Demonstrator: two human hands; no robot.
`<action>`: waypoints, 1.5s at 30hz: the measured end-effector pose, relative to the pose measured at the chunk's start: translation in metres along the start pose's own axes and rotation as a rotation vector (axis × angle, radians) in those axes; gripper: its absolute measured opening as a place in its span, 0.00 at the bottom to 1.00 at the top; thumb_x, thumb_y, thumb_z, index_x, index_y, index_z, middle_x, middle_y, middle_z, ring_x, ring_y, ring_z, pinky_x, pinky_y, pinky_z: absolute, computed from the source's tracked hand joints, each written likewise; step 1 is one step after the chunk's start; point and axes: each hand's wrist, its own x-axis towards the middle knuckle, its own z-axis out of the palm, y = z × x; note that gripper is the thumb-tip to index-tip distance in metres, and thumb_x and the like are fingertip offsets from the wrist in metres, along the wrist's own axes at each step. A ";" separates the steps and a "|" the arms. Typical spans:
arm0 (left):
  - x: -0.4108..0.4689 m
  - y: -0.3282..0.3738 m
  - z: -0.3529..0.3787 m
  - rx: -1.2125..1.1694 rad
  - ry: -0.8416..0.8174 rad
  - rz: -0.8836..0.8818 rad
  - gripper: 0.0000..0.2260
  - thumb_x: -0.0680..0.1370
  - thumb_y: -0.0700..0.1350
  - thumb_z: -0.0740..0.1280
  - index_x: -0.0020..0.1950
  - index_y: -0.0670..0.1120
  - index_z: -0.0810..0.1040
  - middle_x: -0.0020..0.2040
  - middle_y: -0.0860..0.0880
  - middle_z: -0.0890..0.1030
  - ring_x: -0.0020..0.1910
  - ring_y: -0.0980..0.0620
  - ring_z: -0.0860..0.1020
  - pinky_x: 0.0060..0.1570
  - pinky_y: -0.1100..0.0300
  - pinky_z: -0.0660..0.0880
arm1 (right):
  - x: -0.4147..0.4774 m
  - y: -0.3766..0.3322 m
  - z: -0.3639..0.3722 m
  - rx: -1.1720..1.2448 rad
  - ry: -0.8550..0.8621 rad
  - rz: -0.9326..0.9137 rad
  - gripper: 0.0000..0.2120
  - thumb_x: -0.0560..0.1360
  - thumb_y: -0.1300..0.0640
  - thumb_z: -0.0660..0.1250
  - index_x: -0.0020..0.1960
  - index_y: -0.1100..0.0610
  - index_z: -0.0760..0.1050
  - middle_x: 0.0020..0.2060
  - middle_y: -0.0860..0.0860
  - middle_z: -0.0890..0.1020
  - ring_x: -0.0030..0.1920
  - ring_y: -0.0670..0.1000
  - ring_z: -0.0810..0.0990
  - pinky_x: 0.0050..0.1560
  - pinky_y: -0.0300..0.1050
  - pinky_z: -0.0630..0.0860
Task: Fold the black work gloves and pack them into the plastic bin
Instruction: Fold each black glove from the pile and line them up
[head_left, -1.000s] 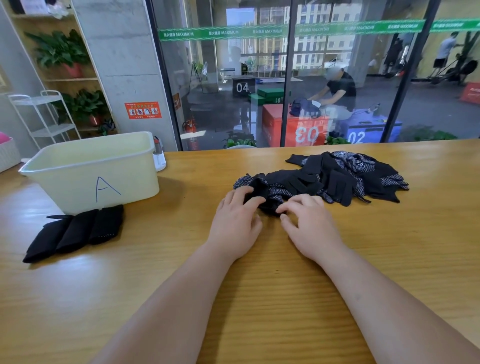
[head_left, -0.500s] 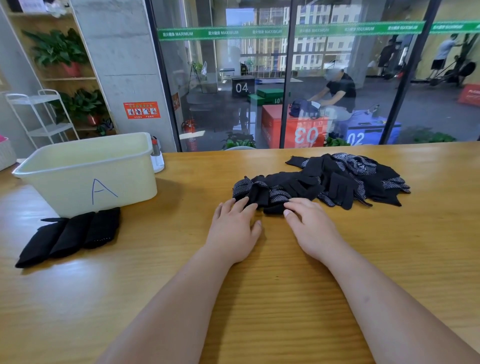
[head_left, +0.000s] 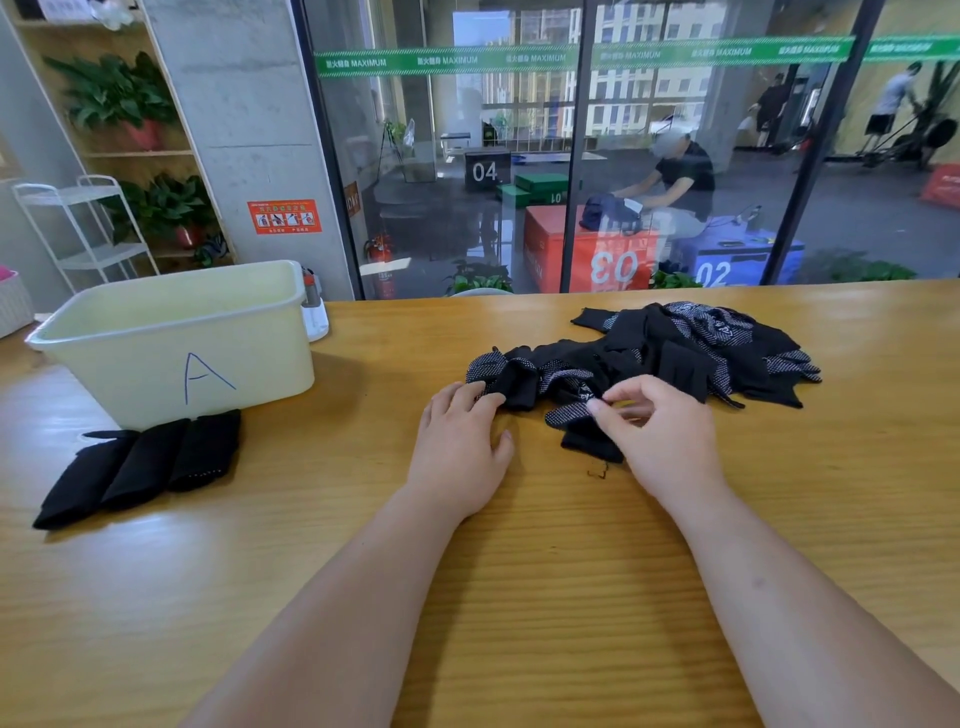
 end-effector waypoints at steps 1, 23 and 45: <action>0.000 0.000 0.000 -0.008 0.009 0.006 0.23 0.84 0.55 0.63 0.79 0.53 0.72 0.81 0.52 0.68 0.83 0.48 0.58 0.82 0.47 0.57 | 0.000 0.003 0.001 -0.027 -0.070 0.033 0.15 0.73 0.43 0.80 0.57 0.43 0.81 0.49 0.38 0.84 0.51 0.38 0.82 0.52 0.39 0.78; -0.001 -0.007 0.000 -0.240 0.199 0.087 0.16 0.82 0.45 0.67 0.69 0.51 0.80 0.68 0.54 0.79 0.69 0.51 0.72 0.72 0.50 0.71 | -0.013 -0.019 -0.016 -0.032 -0.490 -0.214 0.09 0.79 0.54 0.72 0.53 0.41 0.86 0.42 0.38 0.87 0.45 0.44 0.85 0.52 0.47 0.82; -0.002 -0.005 0.002 -0.234 0.099 0.183 0.16 0.80 0.46 0.67 0.67 0.54 0.82 0.67 0.58 0.79 0.68 0.54 0.74 0.71 0.47 0.72 | -0.008 -0.011 0.001 -0.625 -0.551 -0.240 0.22 0.80 0.38 0.64 0.73 0.41 0.76 0.72 0.39 0.74 0.72 0.47 0.69 0.68 0.51 0.74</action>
